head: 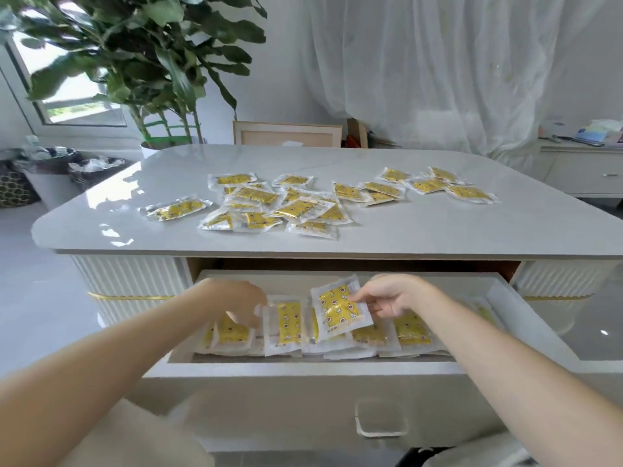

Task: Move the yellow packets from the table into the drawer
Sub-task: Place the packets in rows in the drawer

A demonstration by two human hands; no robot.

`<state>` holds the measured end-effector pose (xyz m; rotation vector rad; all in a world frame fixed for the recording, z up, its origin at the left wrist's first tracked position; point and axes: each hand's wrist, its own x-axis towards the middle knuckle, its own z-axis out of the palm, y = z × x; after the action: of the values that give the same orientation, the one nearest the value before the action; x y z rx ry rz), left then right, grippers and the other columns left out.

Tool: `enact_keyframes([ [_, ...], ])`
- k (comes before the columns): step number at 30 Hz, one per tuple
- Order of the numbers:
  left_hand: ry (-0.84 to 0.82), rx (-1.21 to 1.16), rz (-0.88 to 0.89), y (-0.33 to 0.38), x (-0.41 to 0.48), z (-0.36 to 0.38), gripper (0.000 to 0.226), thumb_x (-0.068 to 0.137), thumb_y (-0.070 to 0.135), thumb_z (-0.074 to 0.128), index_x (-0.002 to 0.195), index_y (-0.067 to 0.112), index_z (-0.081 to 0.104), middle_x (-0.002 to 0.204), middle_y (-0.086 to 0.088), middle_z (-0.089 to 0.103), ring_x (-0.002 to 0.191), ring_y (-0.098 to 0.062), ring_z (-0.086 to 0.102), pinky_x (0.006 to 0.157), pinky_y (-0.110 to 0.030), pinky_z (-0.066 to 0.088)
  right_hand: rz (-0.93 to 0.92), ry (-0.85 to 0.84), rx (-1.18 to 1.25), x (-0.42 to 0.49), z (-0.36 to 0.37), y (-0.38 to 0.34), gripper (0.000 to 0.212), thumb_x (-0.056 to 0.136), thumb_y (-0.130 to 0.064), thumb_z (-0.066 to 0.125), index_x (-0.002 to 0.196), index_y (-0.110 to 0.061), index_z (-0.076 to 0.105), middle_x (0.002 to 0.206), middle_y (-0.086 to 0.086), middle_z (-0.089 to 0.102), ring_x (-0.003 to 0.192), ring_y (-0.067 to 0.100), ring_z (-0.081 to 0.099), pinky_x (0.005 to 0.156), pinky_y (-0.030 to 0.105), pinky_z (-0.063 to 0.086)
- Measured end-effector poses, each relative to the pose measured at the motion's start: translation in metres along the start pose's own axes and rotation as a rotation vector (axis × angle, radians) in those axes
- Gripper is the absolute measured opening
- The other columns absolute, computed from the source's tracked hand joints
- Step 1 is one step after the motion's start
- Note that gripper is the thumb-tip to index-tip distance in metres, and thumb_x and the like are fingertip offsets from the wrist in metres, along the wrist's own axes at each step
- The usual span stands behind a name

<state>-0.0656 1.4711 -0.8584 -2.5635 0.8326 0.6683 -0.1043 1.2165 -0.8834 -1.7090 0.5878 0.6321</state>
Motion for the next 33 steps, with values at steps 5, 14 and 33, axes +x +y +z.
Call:
enact_keyframes([
  [5,-0.010,-0.015,-0.061,-0.040,-0.021,0.006,0.055,0.098,0.036,0.044,0.147,0.016,0.030,0.150,-0.002,0.034,0.135,-0.023,0.037,0.110,-0.034,0.034,-0.023,-0.055,-0.037,0.017,0.062,-0.026,0.011,0.093,0.000,0.055,0.102,-0.001,0.060,0.080,0.011,0.075,0.063,0.017,0.072,0.057,0.031,0.060],
  [14,-0.066,0.007,-0.103,-0.056,-0.019,0.020,0.050,0.098,0.024,0.044,0.146,0.019,0.033,0.148,-0.001,0.038,0.131,-0.024,0.041,0.106,-0.034,0.039,-0.101,-0.042,-0.069,0.042,0.132,-0.045,0.032,0.091,0.010,0.052,0.122,0.006,0.052,0.124,0.020,0.060,0.097,0.024,0.065,0.073,0.033,0.056],
  [33,-0.100,-0.040,-0.065,-0.037,-0.008,0.050,0.063,0.091,0.050,0.050,0.141,0.014,0.037,0.134,-0.004,0.053,0.122,-0.026,0.050,0.107,-0.041,0.037,-0.136,-0.133,-0.033,0.049,0.146,-0.043,0.040,0.093,0.008,0.048,0.132,0.008,0.047,0.124,0.023,0.060,0.092,0.022,0.067,0.076,0.027,0.058],
])
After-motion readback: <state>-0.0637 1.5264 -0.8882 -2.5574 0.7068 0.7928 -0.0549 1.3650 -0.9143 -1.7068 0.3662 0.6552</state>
